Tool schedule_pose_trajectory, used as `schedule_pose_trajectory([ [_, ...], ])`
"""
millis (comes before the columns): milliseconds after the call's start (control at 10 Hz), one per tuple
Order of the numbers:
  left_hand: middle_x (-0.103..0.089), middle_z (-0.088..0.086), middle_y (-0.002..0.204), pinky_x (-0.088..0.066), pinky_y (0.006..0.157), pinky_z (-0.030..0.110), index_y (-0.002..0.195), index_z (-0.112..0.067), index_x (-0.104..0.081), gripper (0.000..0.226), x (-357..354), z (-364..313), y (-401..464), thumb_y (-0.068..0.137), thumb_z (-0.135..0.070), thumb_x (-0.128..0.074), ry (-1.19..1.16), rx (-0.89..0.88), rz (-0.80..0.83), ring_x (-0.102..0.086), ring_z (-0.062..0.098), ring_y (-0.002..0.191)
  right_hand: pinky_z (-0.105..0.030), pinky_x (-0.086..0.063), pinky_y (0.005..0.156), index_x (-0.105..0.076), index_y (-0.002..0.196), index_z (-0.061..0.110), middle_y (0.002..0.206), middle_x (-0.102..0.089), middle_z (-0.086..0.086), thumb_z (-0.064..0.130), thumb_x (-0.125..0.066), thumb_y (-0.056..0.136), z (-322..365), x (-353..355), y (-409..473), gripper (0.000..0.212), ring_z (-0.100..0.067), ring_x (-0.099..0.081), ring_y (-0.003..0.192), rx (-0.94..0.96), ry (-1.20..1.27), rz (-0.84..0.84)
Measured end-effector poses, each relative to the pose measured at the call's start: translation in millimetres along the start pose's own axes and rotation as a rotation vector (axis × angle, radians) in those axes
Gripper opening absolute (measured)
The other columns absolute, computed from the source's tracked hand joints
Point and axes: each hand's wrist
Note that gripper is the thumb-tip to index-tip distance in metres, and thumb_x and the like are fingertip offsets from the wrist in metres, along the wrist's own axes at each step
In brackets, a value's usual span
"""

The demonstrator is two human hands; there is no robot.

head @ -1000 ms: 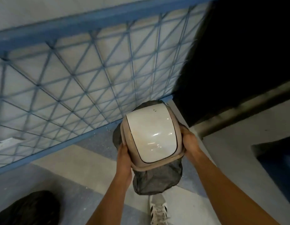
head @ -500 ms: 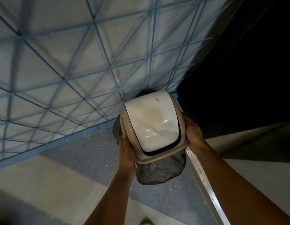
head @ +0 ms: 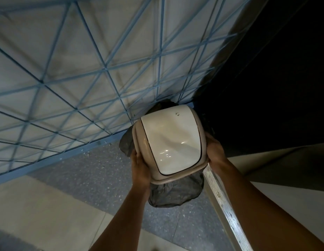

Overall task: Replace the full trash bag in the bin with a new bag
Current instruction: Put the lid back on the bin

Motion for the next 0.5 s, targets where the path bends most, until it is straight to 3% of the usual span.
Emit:
schedule_pose_trajectory([
  [100,-0.048,0.007,0.14,-0.037,0.094,0.035,0.139,-0.023,-0.041,0.041,10.3,-7.2,-5.7,0.101,-0.034,-0.03,0.05,0.065,0.059,-0.046,0.02,0.118,-0.017,-0.05,0.08,-0.07,0.085,0.035,0.092,-0.071,0.016,0.008,-0.047,0.094,6.3,-3.2,-10.0,0.036,-0.002,-0.066,0.089,0.001,-0.045,-0.013],
  [200,-0.039,0.003,0.147,-0.03,0.095,0.032,0.14,-0.029,-0.037,0.049,27.2,-27.1,-21.0,0.098,-0.05,-0.024,0.182,0.061,0.171,-0.037,0.01,0.117,-0.031,-0.042,0.093,-0.063,0.116,0.019,0.115,-0.063,-0.008,0.022,-0.045,0.098,18.1,-3.0,-28.7,0.025,-0.02,-0.055,0.104,0.027,-0.126,-0.072],
  [300,-0.026,0.001,0.155,-0.026,0.106,0.036,0.147,-0.03,-0.023,0.056,51.1,-48.0,-46.6,0.096,-0.053,-0.017,0.338,0.008,0.232,-0.029,0.012,0.133,-0.041,-0.041,0.103,-0.054,0.129,0.01,0.13,-0.056,-0.016,0.025,-0.045,0.099,26.9,-1.2,-64.1,0.035,-0.028,-0.053,0.117,0.108,-0.191,-0.095],
  [400,-0.021,0.001,0.157,-0.019,0.113,0.038,0.148,-0.028,-0.017,0.055,80.3,-74.3,-73.7,0.097,-0.049,-0.019,0.458,-0.07,0.253,-0.023,0.021,0.142,-0.049,-0.033,0.11,-0.037,0.143,0.012,0.147,-0.039,-0.013,0.028,-0.047,0.097,48.2,-7.2,-108.7,0.05,-0.031,-0.038,0.134,0.179,-0.367,-0.089],
  [500,-0.027,0.002,0.155,-0.022,0.112,0.037,0.147,-0.027,-0.021,0.054,120.4,-105.2,-110.8,0.097,-0.044,-0.03,0.531,-0.146,0.224,-0.028,0.023,0.14,-0.047,-0.029,0.112,-0.03,0.147,0.021,0.157,-0.021,-0.009,0.032,-0.049,0.095,70.2,-27.7,-173.6,0.056,-0.03,-0.024,0.143,0.379,-0.702,-0.069],
])
Point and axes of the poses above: each hand's wrist, its own y-axis towards the middle knuckle, its own x-axis out of the back of the hand, z = x × y
